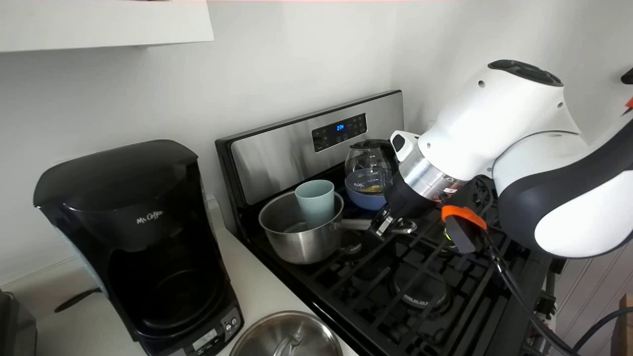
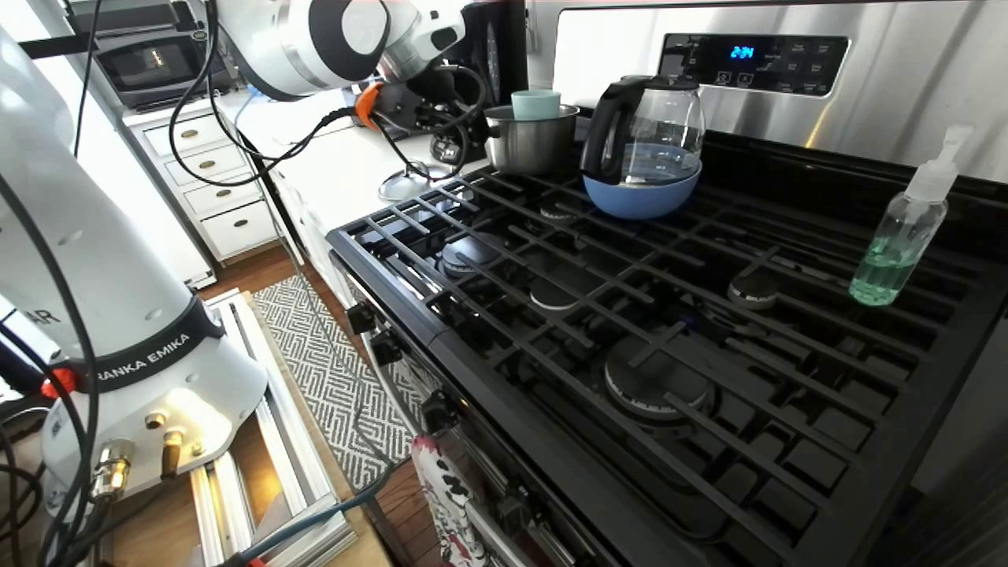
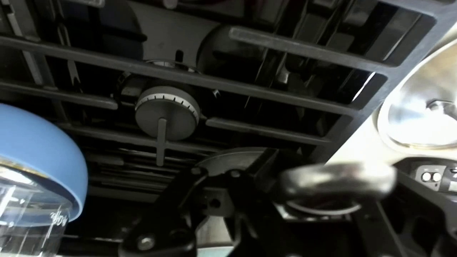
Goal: Pick up the silver pot and put it on the bottom right cooker of the stove
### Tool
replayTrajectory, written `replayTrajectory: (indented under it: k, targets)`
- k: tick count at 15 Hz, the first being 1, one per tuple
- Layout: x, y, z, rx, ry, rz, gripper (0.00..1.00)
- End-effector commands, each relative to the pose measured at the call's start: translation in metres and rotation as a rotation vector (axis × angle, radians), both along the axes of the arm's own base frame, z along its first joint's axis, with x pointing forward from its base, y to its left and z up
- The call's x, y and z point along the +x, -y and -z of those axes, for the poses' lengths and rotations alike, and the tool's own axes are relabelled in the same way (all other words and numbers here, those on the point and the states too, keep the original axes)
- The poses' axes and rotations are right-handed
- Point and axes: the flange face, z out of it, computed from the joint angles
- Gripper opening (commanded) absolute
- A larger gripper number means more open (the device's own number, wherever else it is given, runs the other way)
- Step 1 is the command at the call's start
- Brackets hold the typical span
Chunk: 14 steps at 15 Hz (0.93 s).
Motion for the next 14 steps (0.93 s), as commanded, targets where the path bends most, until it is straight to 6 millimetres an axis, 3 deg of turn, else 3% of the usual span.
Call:
replayTrajectory:
  k: [1,10,14]
  targets:
    - [0.004,0.016,-0.011,0.019,0.109,-0.028,0.03]
    - [0.001,0.019,-0.004,-0.016,0.253,-0.194,0.03]
    - [-0.003,0.011,0.016,0.0,0.311,-0.267,0.03]
